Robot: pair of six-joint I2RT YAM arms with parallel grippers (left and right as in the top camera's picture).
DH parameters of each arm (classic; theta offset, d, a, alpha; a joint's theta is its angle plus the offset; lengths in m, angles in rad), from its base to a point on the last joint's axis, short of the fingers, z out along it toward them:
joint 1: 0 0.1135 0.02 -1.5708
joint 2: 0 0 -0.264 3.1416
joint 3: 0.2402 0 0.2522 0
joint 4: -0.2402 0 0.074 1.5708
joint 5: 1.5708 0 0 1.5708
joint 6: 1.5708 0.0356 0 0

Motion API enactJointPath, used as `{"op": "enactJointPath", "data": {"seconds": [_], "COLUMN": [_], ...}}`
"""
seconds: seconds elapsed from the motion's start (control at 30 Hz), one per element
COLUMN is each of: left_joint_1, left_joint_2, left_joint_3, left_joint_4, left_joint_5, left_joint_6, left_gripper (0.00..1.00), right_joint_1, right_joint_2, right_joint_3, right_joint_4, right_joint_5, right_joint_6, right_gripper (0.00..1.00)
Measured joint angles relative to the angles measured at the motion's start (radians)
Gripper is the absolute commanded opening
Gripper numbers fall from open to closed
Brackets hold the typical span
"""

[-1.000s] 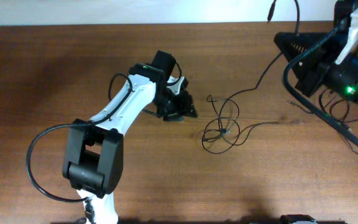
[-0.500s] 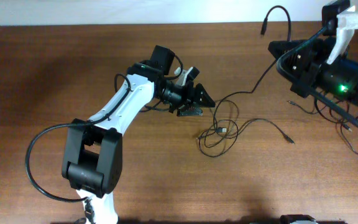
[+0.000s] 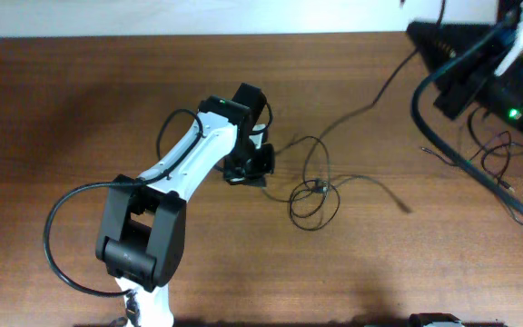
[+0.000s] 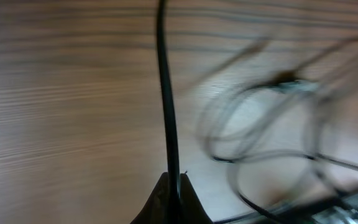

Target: Untangle cables

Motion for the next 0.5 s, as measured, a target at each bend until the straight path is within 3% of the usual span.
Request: {"op": "enactJointPath", "data": {"seconds": [0.1, 0.17, 0.3, 0.37, 0.5], "left_joint_1": [0.000, 0.000, 0.000, 0.000, 0.000], "left_joint_2": [0.000, 0.000, 0.000, 0.000, 0.000], "left_joint_3": [0.000, 0.000, 0.000, 0.000, 0.000], "left_joint_4": [-0.043, -0.051, -0.060, -0.060, -0.069], "left_joint_5": [-0.163, -0.212, -0.296, -0.311, -0.317], "left_joint_6": [0.015, 0.016, 0.019, 0.019, 0.019], "left_gripper": [0.00, 0.00, 0.00, 0.00, 0.00], "right_joint_1": [0.000, 0.000, 0.000, 0.000, 0.000], "right_joint_2": [-0.023, -0.043, -0.092, -0.098, -0.072], "right_joint_3": [0.000, 0.000, 0.001, 0.003, 0.012], "right_joint_4": [0.242, 0.309, 0.466, 0.438, 0.056], "right_joint_5": [0.066, 0.130, 0.421, 0.615, 0.938], "right_joint_6": [0.005, 0.004, 0.004, 0.003, 0.000], "right_gripper": [0.04, 0.04, 0.04, 0.04, 0.04]}}
